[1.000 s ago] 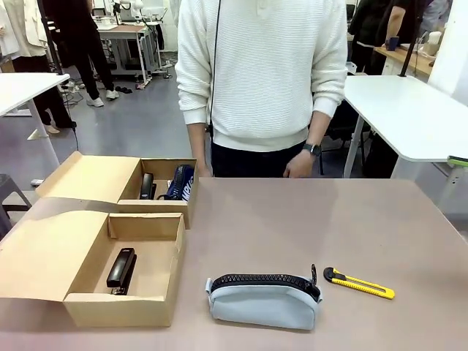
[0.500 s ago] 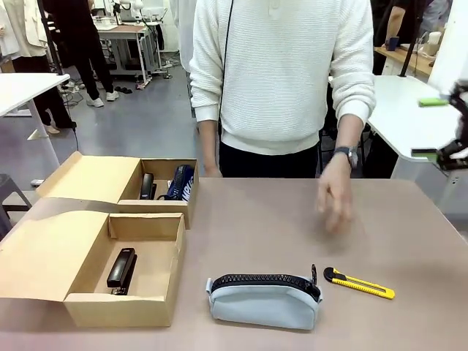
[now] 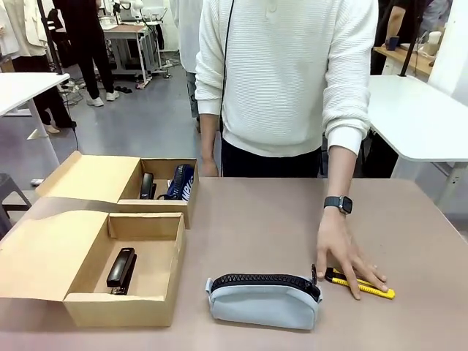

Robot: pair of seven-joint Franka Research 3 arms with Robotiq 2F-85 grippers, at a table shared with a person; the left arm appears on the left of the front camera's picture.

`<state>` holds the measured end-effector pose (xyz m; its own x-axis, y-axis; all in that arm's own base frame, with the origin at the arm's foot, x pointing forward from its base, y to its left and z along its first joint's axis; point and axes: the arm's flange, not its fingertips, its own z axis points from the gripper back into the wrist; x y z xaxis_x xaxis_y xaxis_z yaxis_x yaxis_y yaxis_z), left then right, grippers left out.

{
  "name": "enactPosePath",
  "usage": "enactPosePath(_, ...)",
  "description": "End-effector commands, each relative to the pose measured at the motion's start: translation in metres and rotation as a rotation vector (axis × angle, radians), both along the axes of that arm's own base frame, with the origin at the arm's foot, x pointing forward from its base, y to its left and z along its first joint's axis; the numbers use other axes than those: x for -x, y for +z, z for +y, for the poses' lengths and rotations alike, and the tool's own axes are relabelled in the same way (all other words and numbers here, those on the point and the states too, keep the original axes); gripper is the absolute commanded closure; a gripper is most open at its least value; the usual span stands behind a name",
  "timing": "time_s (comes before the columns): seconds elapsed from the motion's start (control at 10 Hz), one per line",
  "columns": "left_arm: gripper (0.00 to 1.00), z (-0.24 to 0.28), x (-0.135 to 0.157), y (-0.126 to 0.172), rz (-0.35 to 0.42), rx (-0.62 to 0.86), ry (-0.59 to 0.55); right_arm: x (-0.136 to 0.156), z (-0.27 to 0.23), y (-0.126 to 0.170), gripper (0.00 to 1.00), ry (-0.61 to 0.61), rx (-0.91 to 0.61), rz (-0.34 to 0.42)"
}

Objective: Place items inside the box.
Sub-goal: Pick up a Pencil pouch or Stapler and place it inside the Mailer Box closest to the robot.

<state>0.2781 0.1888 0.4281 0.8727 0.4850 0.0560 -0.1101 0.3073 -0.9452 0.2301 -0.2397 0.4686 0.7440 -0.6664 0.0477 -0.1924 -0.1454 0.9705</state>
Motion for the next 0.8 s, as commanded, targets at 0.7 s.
enactPosePath(0.7,0.00,-0.001,0.002,-0.001,-0.022,0.007,-0.009,-0.021,0.043,-0.048,0.00,0.223,0.246,0.030)
